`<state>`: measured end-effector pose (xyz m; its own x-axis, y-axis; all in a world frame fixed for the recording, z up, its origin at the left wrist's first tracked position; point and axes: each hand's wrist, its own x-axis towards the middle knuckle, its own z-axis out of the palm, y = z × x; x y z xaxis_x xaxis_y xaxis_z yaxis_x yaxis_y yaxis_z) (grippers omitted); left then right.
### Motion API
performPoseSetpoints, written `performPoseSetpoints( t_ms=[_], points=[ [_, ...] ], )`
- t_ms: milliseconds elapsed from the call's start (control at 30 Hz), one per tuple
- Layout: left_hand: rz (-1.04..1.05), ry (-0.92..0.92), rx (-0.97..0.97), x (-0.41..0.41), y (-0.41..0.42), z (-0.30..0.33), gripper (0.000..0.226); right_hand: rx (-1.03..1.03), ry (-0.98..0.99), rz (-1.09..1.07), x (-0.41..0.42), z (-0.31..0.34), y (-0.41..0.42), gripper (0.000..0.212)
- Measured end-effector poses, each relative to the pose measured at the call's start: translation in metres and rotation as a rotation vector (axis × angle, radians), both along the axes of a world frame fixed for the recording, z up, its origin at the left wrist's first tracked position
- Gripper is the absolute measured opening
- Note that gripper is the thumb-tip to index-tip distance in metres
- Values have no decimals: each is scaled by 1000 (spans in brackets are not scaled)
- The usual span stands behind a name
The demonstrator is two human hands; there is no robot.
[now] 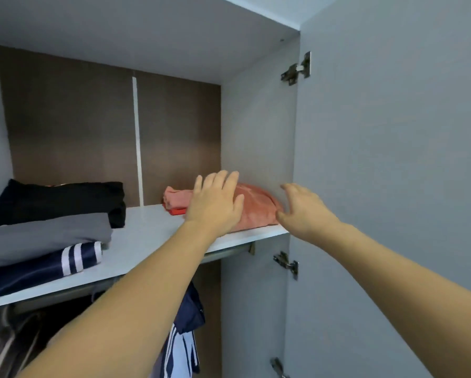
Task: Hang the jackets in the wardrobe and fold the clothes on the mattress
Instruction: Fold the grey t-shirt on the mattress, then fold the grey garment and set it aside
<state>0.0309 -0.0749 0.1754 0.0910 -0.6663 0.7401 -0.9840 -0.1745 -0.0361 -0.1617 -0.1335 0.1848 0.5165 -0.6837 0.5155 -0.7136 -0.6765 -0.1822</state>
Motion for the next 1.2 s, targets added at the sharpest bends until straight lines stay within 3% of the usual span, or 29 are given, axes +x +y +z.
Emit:
performPoseSetpoints(
  t_ms=[167,400,533,767,867,1133,1200],
  points=[
    [-175,50,-19,-85,3,-14,57,-48,50,-155,-109,-9,34,67],
    [-516,-50,-194,-273,16,25,60,-235,-81,-350,-278,10,81,65],
    [-653,-118,-195,-388,21,19,62,-171,-65,-517,-389,3,108,71],
    [-779,-47,-51,-578,18,-26,62,-54,-71,-734,-579,-42,156,66],
    [-837,-144,6,-650,9,-47,62,21,-88,-821,-644,-68,163,66],
    [-1031,-312,68,-825,-55,-95,61,149,-110,-1029,-809,-141,155,65],
    [-1068,-275,92,-867,-79,-104,61,184,-119,-1099,-852,-157,150,65]
  ],
)
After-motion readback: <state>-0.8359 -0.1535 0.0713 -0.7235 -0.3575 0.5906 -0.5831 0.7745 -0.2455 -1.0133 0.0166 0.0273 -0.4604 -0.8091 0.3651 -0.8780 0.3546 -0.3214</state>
